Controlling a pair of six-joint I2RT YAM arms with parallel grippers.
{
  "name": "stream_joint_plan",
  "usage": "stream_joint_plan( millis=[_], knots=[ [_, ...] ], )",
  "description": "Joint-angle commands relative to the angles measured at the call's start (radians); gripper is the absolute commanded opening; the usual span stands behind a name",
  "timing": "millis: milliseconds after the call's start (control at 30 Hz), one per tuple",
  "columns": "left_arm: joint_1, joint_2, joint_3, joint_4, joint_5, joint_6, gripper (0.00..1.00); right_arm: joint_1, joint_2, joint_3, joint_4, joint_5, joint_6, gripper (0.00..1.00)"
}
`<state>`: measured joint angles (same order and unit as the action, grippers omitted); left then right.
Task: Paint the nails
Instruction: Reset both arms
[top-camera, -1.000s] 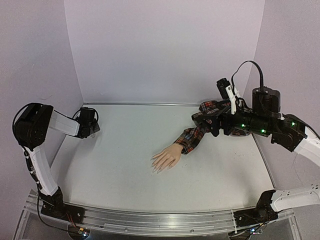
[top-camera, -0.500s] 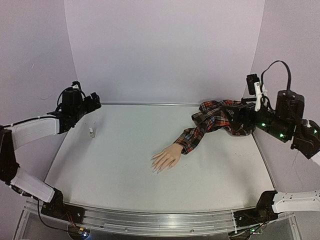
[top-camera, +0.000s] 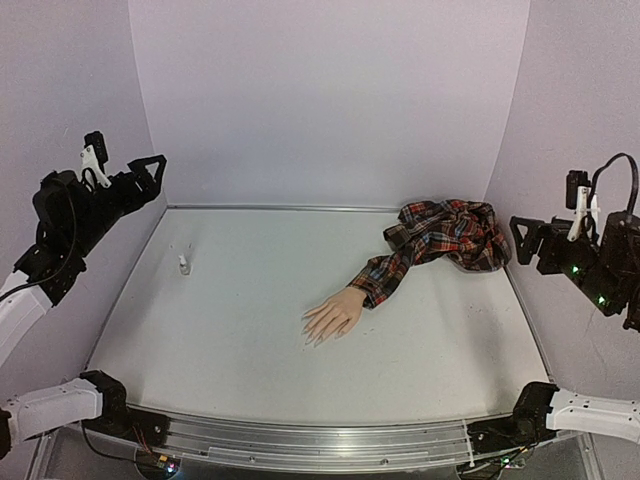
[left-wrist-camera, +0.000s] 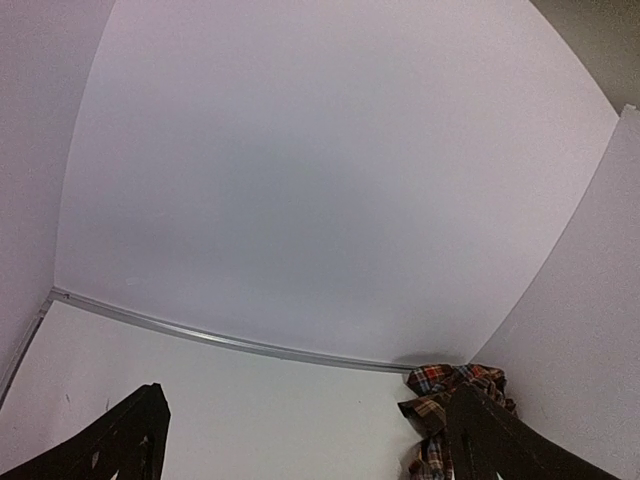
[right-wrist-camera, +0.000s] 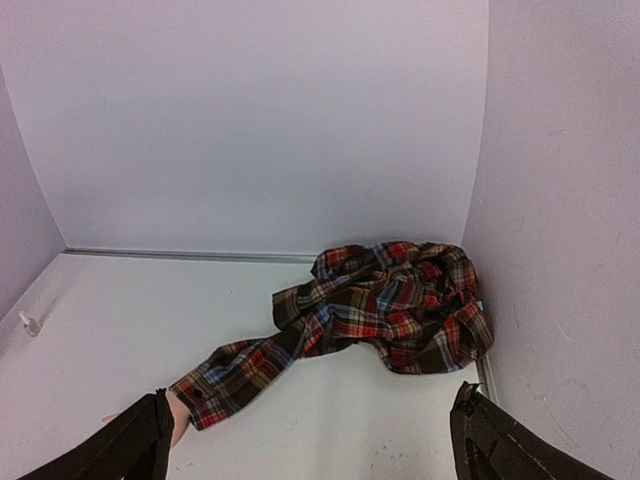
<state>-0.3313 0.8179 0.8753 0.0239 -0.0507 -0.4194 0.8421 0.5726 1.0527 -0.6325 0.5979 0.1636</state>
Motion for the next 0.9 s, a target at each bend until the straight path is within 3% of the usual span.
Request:
stream_joint_plan(
  millis=[0, 167, 433, 867],
  knots=[
    [-0.001, -0.068, 0.036, -0.071, 0.091, -0.002, 1.00, 0.001, -0.036, 0.024, -0.074, 0.072, 0.060, 0.98],
    [0.000, -0.120, 0.050, -0.097, 0.098, 0.005, 1.00, 0.001, 0.019, 0.049, -0.079, 0.014, 0.065, 0.98],
    [0.000, -0.126, 0.044, -0.081, 0.084, 0.020, 1.00, 0.001, 0.253, 0.143, -0.041, 0.032, 0.076, 0.98],
    [0.000, -0.152, 0.049, -0.089, 0.060, 0.040, 1.00, 0.001, 0.253, 0.127, 0.037, 0.079, 0.047, 0.98]
  ],
)
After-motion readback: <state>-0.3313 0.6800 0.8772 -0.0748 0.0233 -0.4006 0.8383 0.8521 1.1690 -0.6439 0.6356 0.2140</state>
